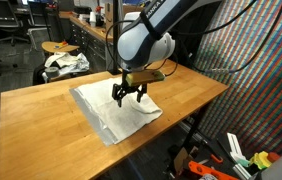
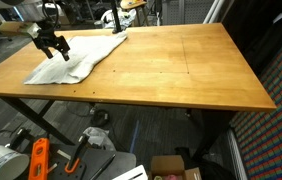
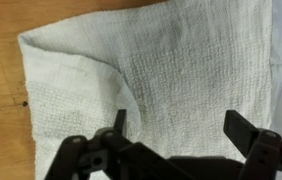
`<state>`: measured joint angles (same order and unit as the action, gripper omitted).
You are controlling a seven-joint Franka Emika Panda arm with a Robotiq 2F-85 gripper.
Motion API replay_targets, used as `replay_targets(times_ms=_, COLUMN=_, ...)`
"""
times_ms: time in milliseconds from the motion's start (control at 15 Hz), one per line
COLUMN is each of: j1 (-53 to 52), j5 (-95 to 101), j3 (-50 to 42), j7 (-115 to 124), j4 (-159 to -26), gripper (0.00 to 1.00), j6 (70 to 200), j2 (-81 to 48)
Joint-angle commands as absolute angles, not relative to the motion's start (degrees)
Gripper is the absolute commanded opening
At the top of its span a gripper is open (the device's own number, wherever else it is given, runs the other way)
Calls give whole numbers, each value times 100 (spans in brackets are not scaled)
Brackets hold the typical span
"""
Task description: Fold the towel in half
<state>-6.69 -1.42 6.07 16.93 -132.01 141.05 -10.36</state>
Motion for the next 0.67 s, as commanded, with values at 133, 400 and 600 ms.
replay_targets(times_ms=133, j1=-693, j5=-64, j3=369, j7=1775, j4=-12738, gripper=100, j6=14035, j2=-1521)
replay_targets(times_ms=400, j1=-710, j5=37, j3=216, j7=1800, j4=-12609, gripper=74, j6=13863, j2=-1671)
replay_targets(times_ms=600, j1=-686, j5=66, j3=153, j7=1731, j4=-12585, gripper=49, j6=13763, j2=-1729)
